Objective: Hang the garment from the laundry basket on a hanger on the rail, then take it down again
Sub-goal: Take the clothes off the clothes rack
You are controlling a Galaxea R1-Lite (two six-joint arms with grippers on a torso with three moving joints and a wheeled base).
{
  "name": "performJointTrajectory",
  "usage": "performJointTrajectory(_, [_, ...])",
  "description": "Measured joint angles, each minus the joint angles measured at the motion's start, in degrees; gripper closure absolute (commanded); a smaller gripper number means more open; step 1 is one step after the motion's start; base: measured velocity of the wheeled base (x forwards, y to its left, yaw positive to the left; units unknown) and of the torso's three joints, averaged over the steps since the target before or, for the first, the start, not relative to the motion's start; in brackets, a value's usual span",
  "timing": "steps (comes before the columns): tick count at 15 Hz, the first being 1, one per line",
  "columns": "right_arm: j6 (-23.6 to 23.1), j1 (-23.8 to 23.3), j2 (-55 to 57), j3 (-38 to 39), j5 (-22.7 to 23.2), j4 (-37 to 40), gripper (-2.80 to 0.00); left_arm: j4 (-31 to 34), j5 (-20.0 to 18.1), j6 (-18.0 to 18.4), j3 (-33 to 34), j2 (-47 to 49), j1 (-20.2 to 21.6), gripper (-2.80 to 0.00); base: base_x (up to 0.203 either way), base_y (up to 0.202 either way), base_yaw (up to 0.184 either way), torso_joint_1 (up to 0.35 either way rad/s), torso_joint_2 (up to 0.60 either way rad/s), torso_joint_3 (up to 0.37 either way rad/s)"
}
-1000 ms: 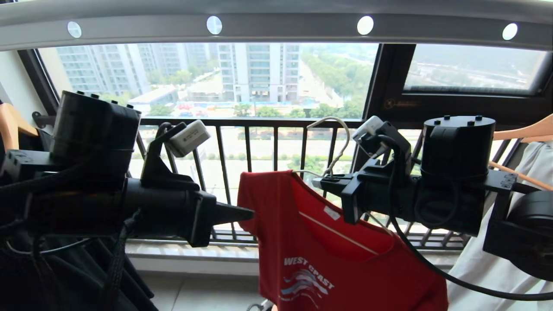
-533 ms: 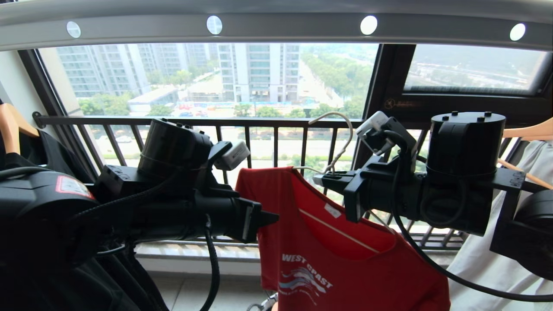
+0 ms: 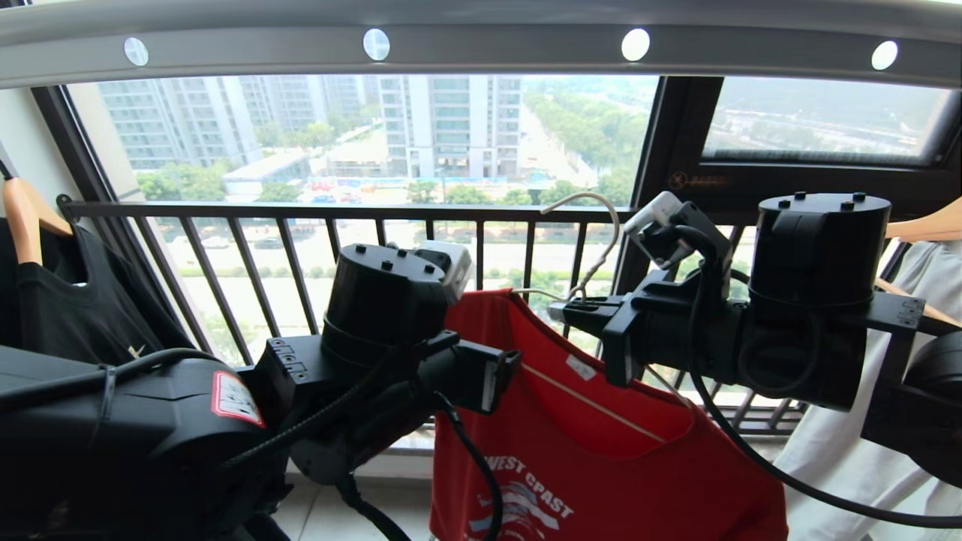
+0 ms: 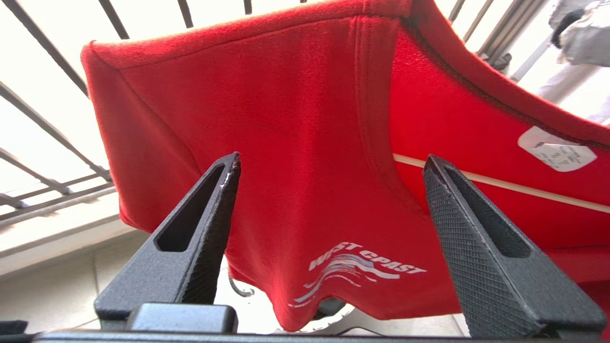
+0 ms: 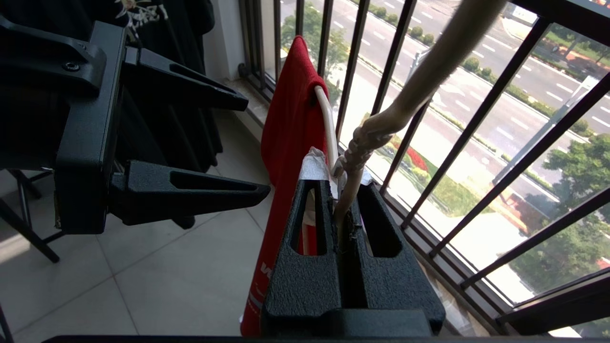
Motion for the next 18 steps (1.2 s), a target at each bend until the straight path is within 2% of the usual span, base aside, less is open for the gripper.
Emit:
performJointTrajectory(3, [0.0,0.02,-0.16,0.02,0.09,-0.01,0.0,-0.27,8.12,1.34,-1.27,1.57,-0.4,-2.8,0.0,0.0,0.0,0.0,0.0,0.0])
performJointTrajectory(4, [0.0,0.05,-0.21,0.06,0.09,-0.01,0.0,-0.21,9.34,1.45,-1.59,2.13,-0.43,-2.8,0.0,0.0,0.0,0.0,0.0,0.0])
performJointTrajectory(6, [0.0,0.09,-0.27,0.11,0.08,-0.02,0.0,-0.91,10.02,1.5,-1.9,2.96,-0.51,-2.8,0.0,0.0,0.0,0.0,0.0,0.0])
performJointTrajectory(9, [-0.02,0.38,-0.49,0.34,0.09,0.02,0.0,-6.16,10.35,1.31,-1.91,3.5,-0.78,-2.8,0.0,0.0,0.0,0.0,0.0,0.0])
performJointTrajectory(18, [-0.11,1.23,-1.26,0.74,0.05,0.06,0.0,-7.04,12.73,2.16,-1.69,5.11,-1.37,-2.8,0.0,0.0,0.0,0.0,0.0,0.0])
